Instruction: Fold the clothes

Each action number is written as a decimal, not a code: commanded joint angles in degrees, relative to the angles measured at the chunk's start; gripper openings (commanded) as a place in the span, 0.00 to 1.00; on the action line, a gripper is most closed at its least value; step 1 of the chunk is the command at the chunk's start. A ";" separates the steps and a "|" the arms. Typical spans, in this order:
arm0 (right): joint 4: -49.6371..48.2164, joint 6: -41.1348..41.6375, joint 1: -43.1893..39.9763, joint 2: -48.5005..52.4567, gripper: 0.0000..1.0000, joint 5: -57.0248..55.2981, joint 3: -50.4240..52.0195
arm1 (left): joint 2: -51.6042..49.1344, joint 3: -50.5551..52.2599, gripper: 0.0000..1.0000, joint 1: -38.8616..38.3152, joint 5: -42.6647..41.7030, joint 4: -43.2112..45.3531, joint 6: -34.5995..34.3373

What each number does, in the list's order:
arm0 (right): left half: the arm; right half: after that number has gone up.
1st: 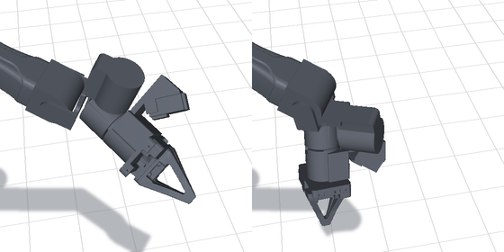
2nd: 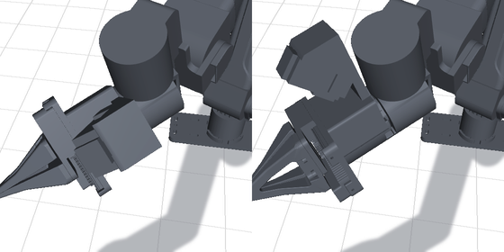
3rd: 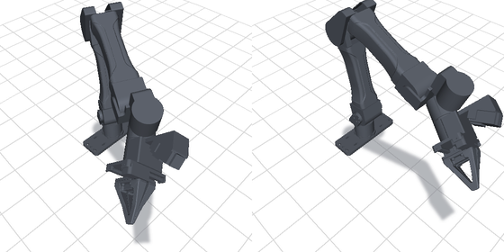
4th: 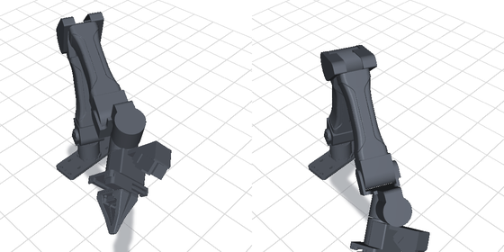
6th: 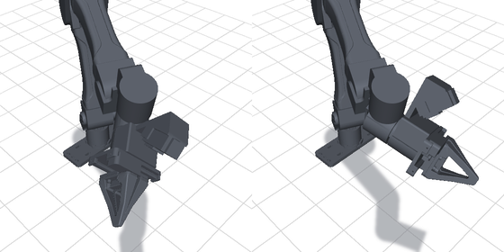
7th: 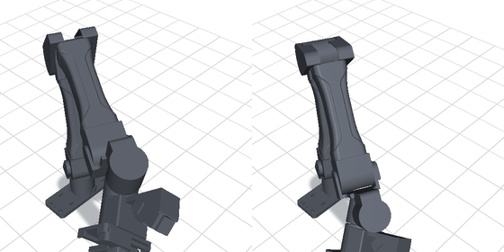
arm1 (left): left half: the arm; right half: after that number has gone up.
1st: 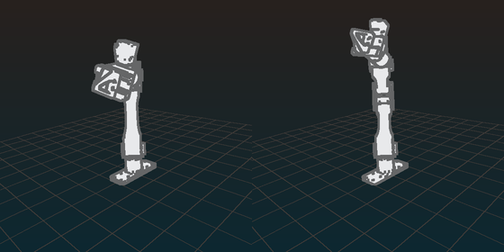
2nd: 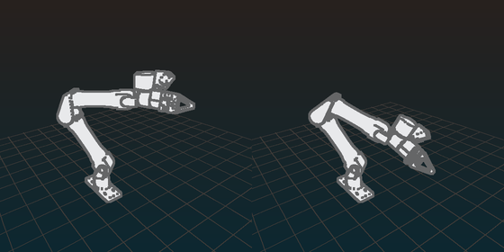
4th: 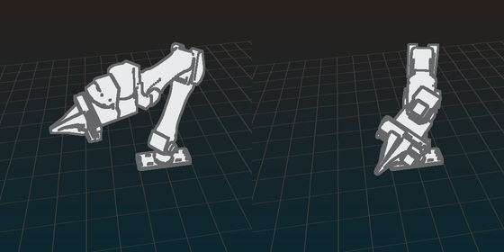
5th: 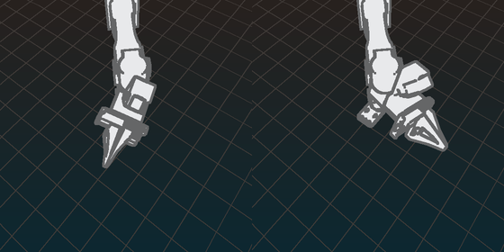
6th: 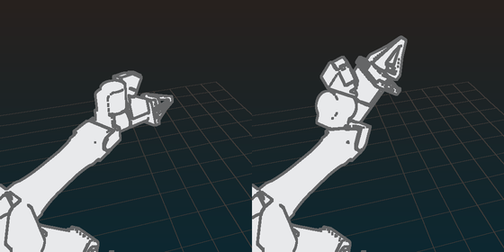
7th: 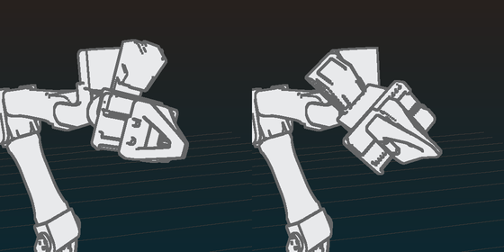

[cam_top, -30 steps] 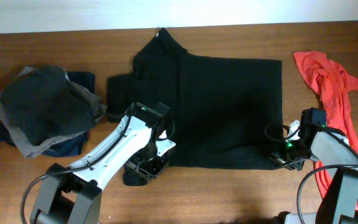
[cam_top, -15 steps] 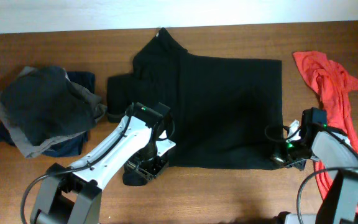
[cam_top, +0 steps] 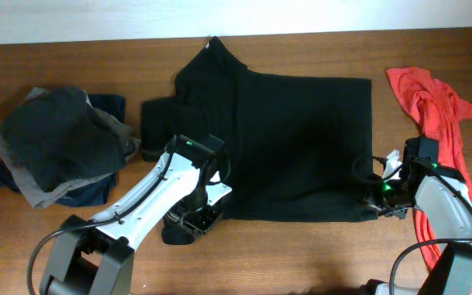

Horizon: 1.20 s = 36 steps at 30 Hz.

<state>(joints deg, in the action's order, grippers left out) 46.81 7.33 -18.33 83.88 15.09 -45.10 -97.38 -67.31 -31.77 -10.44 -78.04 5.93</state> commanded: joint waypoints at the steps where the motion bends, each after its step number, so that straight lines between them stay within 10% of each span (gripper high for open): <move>1: -0.48 -0.44 0.33 0.46 0.51 -0.33 0.68 | 1.25 -0.79 0.01 -0.07 0.39 -0.02 -0.72; 14: -6.51 0.28 0.39 3.93 0.50 -0.28 4.42 | 1.25 -0.79 0.01 -0.07 0.39 0.00 -0.72; 25: -5.05 0.37 0.31 4.11 0.05 -1.05 3.13 | 1.25 -0.79 0.01 -0.07 0.39 -0.02 -0.72; 36: 10.75 5.18 0.28 -7.41 0.04 -7.72 -6.54 | 1.25 -0.79 0.01 -0.07 0.42 -0.37 -0.74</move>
<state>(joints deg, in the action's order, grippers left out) 55.02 8.62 -18.33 80.58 11.77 -49.21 -97.38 -67.31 -31.77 -10.46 -78.06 5.91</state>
